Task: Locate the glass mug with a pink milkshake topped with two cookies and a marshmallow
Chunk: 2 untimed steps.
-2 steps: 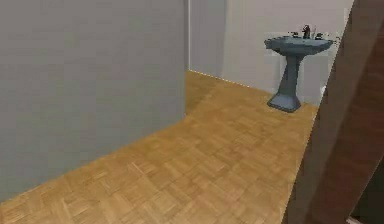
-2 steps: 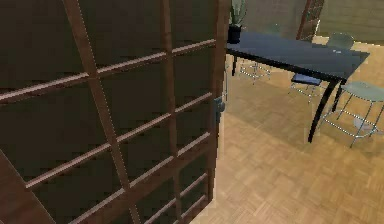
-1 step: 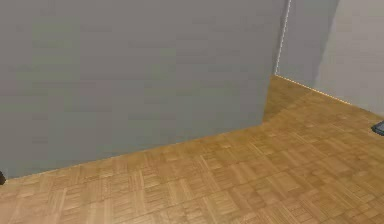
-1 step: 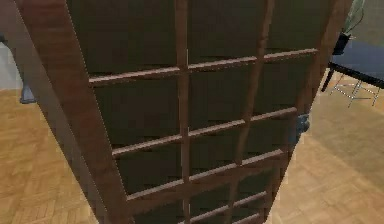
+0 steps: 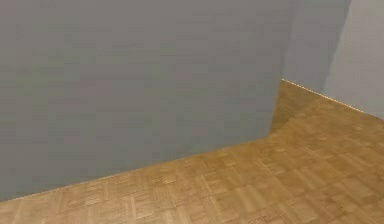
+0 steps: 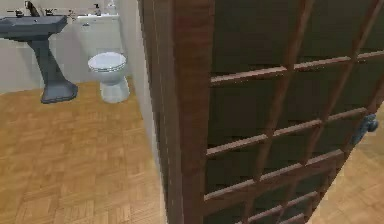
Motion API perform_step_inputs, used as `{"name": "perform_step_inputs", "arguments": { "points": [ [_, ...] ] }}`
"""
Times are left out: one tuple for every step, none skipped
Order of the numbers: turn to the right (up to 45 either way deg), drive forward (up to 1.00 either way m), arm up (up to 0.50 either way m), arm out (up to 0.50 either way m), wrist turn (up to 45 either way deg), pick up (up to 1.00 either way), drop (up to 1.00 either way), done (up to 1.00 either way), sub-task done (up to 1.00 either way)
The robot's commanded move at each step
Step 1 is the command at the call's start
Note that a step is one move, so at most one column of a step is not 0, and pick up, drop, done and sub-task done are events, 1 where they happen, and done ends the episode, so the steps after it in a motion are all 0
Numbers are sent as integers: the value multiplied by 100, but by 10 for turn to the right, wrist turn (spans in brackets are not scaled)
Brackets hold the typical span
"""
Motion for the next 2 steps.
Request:
{"name": "perform_step_inputs", "arguments": {
  "points": [
    [-450, 0, 0, 0, 0, 0, 0, 0, 0],
    [-300, 0, 0, 0, 0, 0, 0, 0, 0]
  ]
}}
